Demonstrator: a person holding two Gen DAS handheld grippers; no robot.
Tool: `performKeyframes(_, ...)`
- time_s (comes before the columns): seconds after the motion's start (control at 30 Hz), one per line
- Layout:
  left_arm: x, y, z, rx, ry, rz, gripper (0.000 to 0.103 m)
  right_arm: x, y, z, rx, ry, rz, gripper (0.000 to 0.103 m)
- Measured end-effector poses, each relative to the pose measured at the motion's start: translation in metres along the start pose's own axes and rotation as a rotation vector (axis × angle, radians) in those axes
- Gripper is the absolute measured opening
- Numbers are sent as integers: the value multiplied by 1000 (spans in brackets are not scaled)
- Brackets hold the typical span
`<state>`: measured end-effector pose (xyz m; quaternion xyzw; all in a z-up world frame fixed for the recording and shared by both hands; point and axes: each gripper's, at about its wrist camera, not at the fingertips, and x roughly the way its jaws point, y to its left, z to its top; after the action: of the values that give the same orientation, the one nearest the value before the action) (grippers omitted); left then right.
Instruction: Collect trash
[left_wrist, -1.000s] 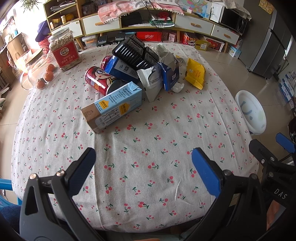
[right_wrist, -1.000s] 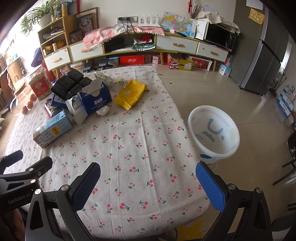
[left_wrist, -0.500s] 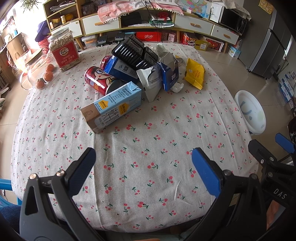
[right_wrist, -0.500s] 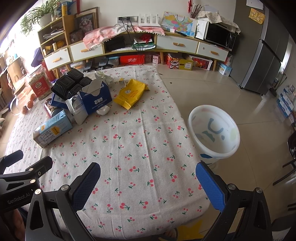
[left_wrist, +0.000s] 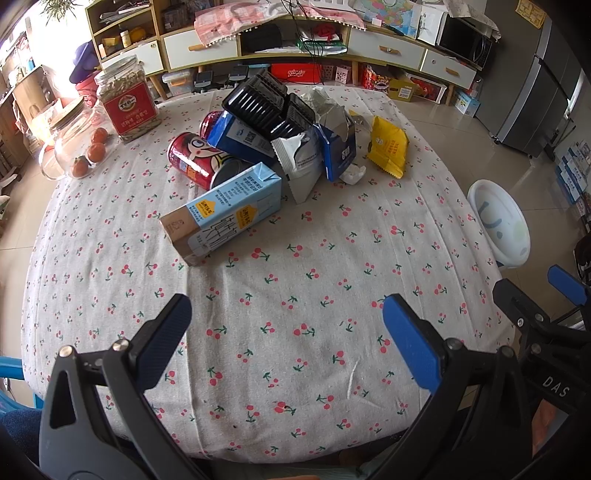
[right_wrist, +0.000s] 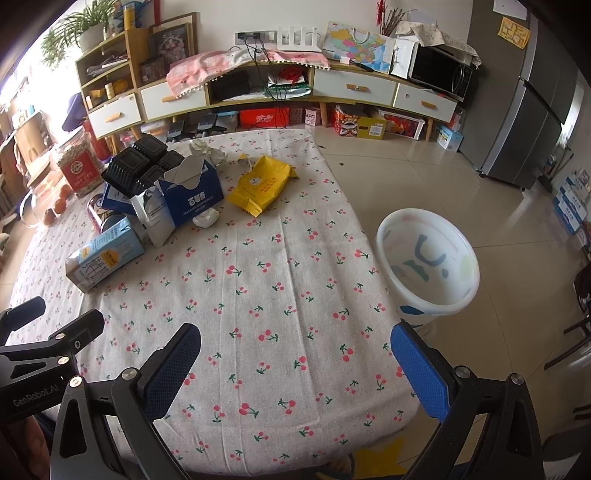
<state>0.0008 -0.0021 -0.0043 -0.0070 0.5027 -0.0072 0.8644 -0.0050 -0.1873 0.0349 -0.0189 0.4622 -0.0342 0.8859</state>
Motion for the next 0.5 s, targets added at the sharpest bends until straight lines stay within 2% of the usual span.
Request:
performKeyframes(0.2, -1, 4, 5, -3, -2, 1, 103, 3, 1, -1, -1, 9, 2, 103)
performKeyframes(0.33, -5, 24, 21, -29, -12, 10, 103, 15, -6, 7, 31, 91, 133, 103)
performKeyframes(0.4, -10, 39, 33, -54, -25, 6, 103, 18, -11, 18, 40, 111, 162, 103)
performKeyframes(0.5, -13, 58, 57, -99, -30, -41, 103, 22, -18, 42, 81, 155, 279, 103)
